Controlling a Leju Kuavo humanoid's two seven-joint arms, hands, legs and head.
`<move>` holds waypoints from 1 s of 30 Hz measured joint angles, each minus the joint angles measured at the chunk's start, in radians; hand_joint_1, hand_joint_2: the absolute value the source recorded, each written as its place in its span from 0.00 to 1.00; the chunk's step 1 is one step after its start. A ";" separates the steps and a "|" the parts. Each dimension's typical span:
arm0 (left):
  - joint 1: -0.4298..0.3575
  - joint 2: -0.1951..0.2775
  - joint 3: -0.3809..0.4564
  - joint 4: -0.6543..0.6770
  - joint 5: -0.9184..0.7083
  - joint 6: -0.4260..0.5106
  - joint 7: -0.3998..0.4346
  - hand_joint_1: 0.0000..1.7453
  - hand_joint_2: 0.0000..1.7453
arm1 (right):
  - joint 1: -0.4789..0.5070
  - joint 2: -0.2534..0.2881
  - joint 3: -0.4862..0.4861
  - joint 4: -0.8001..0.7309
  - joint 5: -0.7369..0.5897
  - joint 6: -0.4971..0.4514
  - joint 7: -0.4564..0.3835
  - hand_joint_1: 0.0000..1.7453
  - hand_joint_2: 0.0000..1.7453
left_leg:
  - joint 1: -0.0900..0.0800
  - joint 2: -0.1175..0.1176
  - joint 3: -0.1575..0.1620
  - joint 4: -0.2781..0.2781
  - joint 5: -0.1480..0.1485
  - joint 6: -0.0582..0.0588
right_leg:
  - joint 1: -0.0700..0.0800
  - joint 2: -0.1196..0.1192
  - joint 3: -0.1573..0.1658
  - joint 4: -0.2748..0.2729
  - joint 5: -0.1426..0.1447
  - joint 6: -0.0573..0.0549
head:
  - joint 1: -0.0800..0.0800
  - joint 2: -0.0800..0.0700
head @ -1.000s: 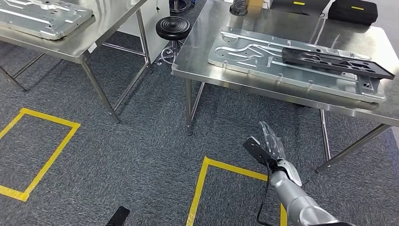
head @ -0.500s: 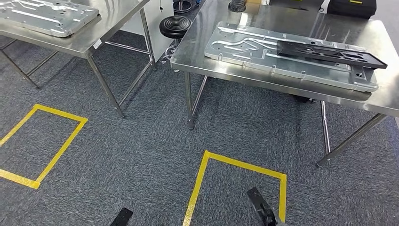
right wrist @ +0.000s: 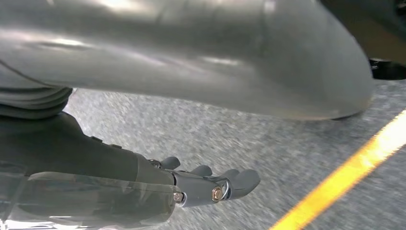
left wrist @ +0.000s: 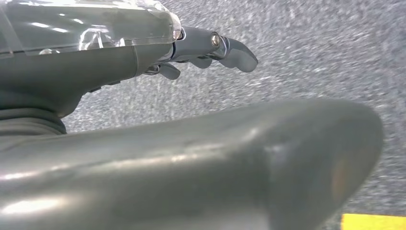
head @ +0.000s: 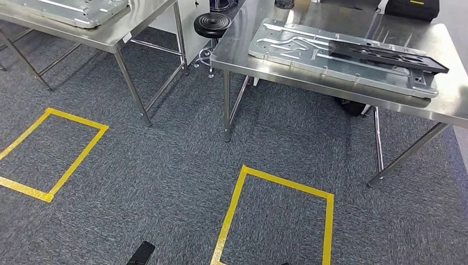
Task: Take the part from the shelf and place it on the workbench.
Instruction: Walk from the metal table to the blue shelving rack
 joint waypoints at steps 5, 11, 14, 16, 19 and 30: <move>0.002 -0.001 -0.002 0.000 -0.007 -0.001 0.003 0.00 0.00 | 0.006 0.008 -0.011 0.004 -0.001 0.005 0.003 0.00 0.00 | -0.002 -0.001 -0.075 0.017 0.050 -0.013 | 0.004 0.004 0.204 -0.177 0.075 -0.014 | 0.000 0.000; 0.004 -0.003 -0.006 0.000 -0.012 -0.004 0.005 0.00 0.00 | 0.007 0.021 -0.020 0.006 -0.005 0.016 -0.002 0.00 0.00 | 0.001 -0.001 -0.100 0.035 0.060 -0.047 | 0.010 0.001 0.270 -0.324 0.076 -0.057 | 0.000 0.000; 0.004 -0.003 -0.006 0.000 -0.015 -0.006 0.006 0.00 0.00 | 0.008 0.024 -0.022 0.007 -0.008 0.021 -0.007 0.00 0.00 | 0.006 -0.003 -0.143 0.200 -0.096 -0.060 | 0.013 -0.006 0.221 -0.321 0.116 -0.072 | 0.000 0.000; 0.004 -0.003 -0.007 0.000 -0.016 -0.006 0.006 0.00 0.00 | 0.008 0.026 -0.024 0.007 -0.008 0.025 -0.011 0.00 0.00 | 0.007 -0.003 -0.152 0.310 -0.130 -0.067 | 0.015 -0.008 0.184 -0.313 0.139 -0.073 | 0.000 0.000; 0.003 -0.004 -0.007 0.000 -0.017 -0.006 0.006 0.00 0.00 | 0.007 0.029 -0.025 0.007 -0.008 0.033 -0.016 0.00 0.00 | 0.009 -0.002 -0.052 0.243 -0.057 -0.066 | 0.015 -0.008 0.123 -0.288 0.168 -0.066 | 0.000 0.000; 0.003 -0.006 -0.011 0.000 -0.020 -0.001 0.001 0.00 0.25 | 0.010 0.036 -0.026 0.007 0.004 0.040 -0.032 0.00 0.75 | 0.004 0.003 0.045 -0.015 -0.036 0.000 | 0.004 0.001 -0.007 -0.040 0.028 -0.006 | 0.000 0.000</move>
